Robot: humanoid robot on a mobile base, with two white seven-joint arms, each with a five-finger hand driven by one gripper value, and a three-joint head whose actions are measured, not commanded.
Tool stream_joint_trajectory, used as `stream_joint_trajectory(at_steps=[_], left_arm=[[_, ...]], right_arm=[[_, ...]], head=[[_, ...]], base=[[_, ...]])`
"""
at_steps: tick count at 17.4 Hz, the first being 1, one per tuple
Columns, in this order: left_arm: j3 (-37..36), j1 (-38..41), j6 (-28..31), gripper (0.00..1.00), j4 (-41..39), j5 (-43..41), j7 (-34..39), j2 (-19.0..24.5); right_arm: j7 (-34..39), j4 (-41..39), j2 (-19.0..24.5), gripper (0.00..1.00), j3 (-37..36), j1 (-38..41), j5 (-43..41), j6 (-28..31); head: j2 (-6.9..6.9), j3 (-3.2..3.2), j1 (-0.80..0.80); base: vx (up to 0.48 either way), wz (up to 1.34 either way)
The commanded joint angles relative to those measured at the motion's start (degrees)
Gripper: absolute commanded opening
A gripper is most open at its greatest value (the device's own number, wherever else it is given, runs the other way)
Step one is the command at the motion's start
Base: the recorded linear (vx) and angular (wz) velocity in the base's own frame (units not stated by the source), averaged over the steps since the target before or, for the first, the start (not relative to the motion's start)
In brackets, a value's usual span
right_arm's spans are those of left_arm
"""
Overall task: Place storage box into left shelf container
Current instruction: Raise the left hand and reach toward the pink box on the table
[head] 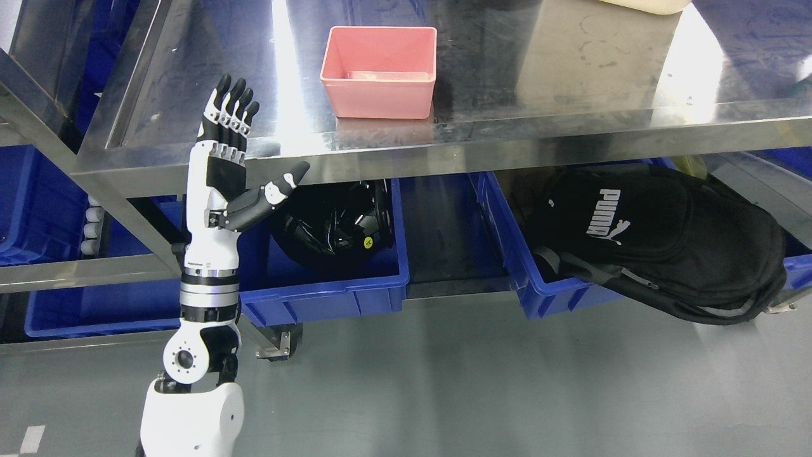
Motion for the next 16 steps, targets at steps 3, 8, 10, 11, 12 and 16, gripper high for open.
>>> stream_joint_trajectory(at_steps=[3,8,10,11,12,16], left_arm=[[9.13,-4.62,2.93,1.0,0.05,-0.1,-9.42,1.0],[16.54,-24.83,15.94,0.99,3.46,-0.88,-22.43,6.91],[12.0,-30.55,15.77,0.98,5.67,-3.51,-24.12,15.94],[7.52,-32.84,15.6,0.98,5.67,-3.96,-24.47,19.31],[1.91,-35.56,15.6,0.99,5.85,-3.88,-24.91,22.56],[-12.89,-39.88,17.0,0.99,8.22,-8.33,-34.98,29.97]], right_arm=[[-0.03,-1.0,-1.0,1.0,-0.18,0.53,0.09,-0.03],[-0.03,-1.0,-1.0,1.0,-0.26,0.53,0.09,-0.03],[-0.03,-1.0,-1.0,1.0,-0.26,0.53,0.09,-0.03],[-0.03,-1.0,-1.0,1.0,-0.26,0.53,0.09,-0.03],[-0.03,-1.0,-1.0,1.0,-0.26,0.53,0.09,-0.03],[-0.03,-1.0,-1.0,1.0,-0.26,0.53,0.09,-0.03]], head=[[0.0,0.0,0.0],[0.0,0.0,0.0],[0.0,0.0,0.0],[0.0,0.0,0.0],[0.0,0.0,0.0],[0.0,0.0,0.0]], base=[[0.0,0.0],[0.0,0.0],[0.0,0.0],[0.0,0.0],[0.0,0.0],[0.0,0.01]])
